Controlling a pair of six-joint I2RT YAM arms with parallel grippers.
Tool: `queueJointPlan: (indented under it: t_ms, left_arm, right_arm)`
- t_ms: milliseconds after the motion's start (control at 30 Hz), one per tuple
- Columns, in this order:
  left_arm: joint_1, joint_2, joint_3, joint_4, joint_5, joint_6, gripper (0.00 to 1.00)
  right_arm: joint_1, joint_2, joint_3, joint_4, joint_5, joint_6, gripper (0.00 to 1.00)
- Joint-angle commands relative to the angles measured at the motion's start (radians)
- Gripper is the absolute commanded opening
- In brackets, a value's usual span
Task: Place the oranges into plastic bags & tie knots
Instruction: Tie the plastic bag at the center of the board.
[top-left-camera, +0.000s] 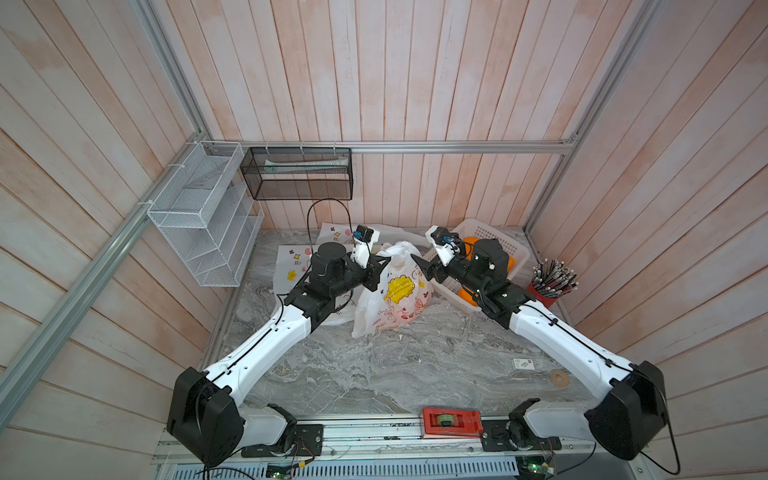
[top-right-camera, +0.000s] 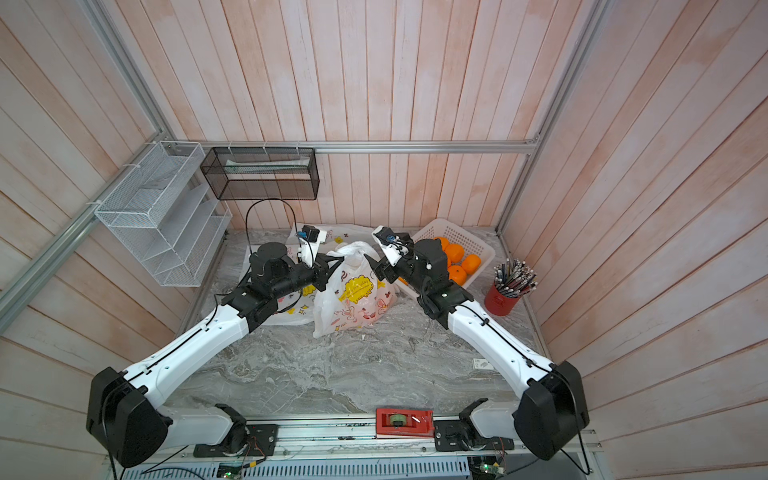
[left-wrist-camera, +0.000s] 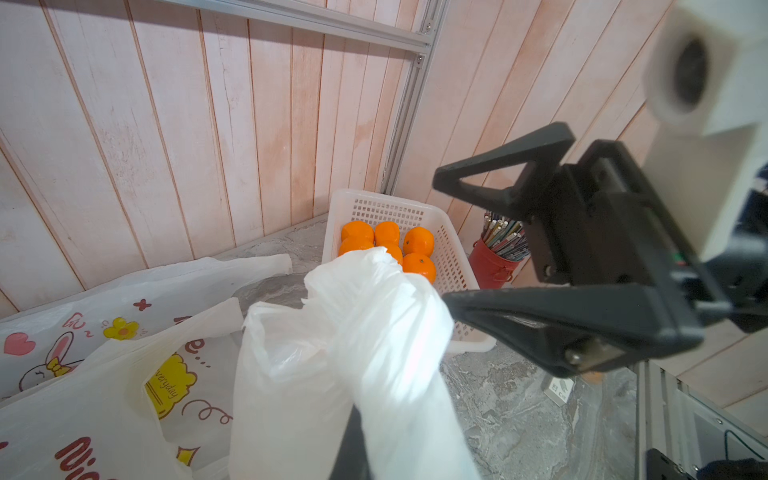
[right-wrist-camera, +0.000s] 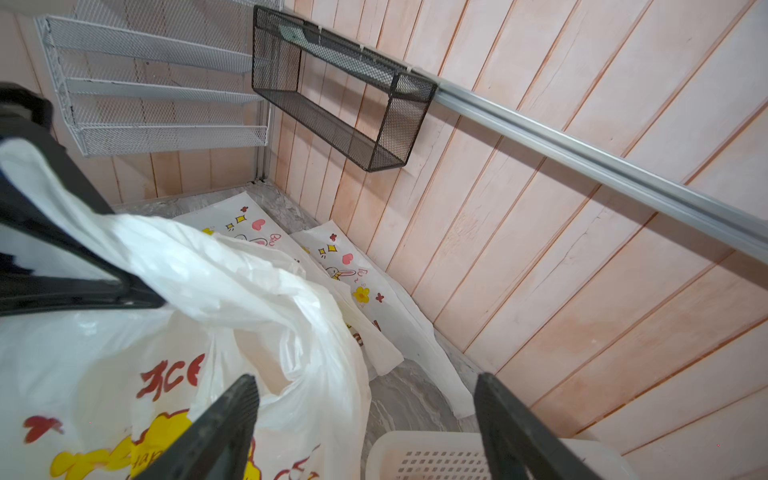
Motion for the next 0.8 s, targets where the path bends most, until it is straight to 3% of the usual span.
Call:
queueJointPlan:
  t_ms: [0, 300, 767]
  left_arm:
    - [0.005, -0.01, -0.006, 0.0, 0.006, 0.008, 0.0]
    - [0.004, -0.009, -0.005, 0.003, 0.023, 0.008, 0.0]
    - [-0.002, 0.011, -0.004, 0.03, 0.076, -0.023, 0.0]
  right_arm:
    - [0.01, 0.061, 0.048, 0.039, 0.001, -0.012, 0.79]
    - [0.033, 0.167, 0.093, 0.154, -0.002, 0.038, 0.64]
    - [0.073, 0.267, 0.095, 0.38, -0.088, 0.184, 0.5]
